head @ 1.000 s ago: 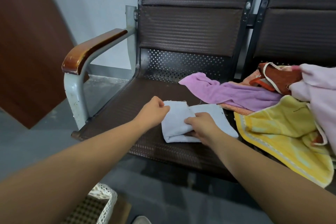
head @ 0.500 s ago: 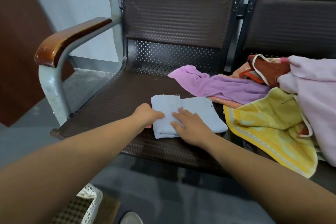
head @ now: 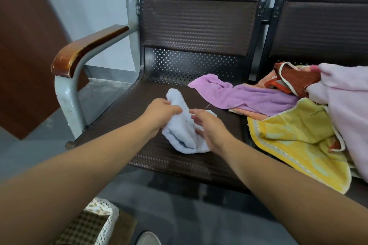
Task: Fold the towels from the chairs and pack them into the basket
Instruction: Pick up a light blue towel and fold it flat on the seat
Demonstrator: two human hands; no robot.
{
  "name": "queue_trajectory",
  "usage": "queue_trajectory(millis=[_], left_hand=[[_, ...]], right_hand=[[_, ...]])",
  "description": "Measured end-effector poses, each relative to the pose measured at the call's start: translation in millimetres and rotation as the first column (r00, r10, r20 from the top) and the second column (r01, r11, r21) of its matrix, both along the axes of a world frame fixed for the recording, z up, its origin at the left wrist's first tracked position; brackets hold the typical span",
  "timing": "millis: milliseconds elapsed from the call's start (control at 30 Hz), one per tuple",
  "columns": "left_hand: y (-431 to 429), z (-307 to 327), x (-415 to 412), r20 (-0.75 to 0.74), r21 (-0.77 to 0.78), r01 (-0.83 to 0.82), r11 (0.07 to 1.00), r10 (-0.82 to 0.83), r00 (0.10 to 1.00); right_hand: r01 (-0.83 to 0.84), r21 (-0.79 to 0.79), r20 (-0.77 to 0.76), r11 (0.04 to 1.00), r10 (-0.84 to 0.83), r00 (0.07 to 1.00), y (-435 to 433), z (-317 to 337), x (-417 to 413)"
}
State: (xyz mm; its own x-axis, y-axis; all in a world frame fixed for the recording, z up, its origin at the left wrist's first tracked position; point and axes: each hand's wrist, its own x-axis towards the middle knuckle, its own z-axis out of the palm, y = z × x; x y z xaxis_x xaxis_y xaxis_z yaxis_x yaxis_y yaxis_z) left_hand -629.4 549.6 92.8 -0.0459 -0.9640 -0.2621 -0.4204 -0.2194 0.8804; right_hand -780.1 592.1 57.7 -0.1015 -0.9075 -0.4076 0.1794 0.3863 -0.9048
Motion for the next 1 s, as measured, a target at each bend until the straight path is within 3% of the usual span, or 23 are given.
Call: queue_trajectory(millis=[100,133,200,300,433,633,767,867,1000], left_hand=[[7,7,-27,-0.129,-0.001,0.196,0.981,-0.194,0.972],[9,8,-34,-0.196,0.028,0.239,0.971,-0.229,0.954],[7,2,-41,-0.239,0.071,0.233,0.97,-0.211,0.948],[0,-17,-38,-0.078,0.136,0.113,0.984,-0.103,0.992],[0,-35,-33,-0.115,0.344,0.007,0.939,0.034,0.993],[-12,-40,-49,-0.219,0.338,-0.049,0.94,0.129,0.967],[-18,-52,-67,-0.191,0.312,-0.088,0.946,0.153,0.97],[-35,-50,-70,-0.423,0.23,-0.12,0.966,0.21,0.882],[-57,-31,-52,-0.527,0.153,-0.145,0.978,0.205,0.825]], right_hand=[[0.106,0.088,0.254,0.99,-0.126,0.959,-9,6,-26],[0.101,0.108,0.273,0.989,-0.127,0.954,-10,6,-34],[0.087,0.156,0.103,0.984,-0.103,0.989,-8,4,-45],[0.083,0.111,-0.292,0.99,-0.047,0.955,-7,-1,-57],[-0.006,0.03,-0.384,1.0,0.017,0.923,-12,-1,-63],[-0.02,0.116,-0.49,0.993,0.075,0.869,-24,-14,-67],[0.036,0.074,-0.444,0.997,0.0,0.896,-42,-19,-68],[0.091,0.038,-0.29,0.995,-0.076,0.954,-55,-24,-59],[0.096,-0.03,-0.077,0.995,-0.098,0.992,-70,-15,-34]])
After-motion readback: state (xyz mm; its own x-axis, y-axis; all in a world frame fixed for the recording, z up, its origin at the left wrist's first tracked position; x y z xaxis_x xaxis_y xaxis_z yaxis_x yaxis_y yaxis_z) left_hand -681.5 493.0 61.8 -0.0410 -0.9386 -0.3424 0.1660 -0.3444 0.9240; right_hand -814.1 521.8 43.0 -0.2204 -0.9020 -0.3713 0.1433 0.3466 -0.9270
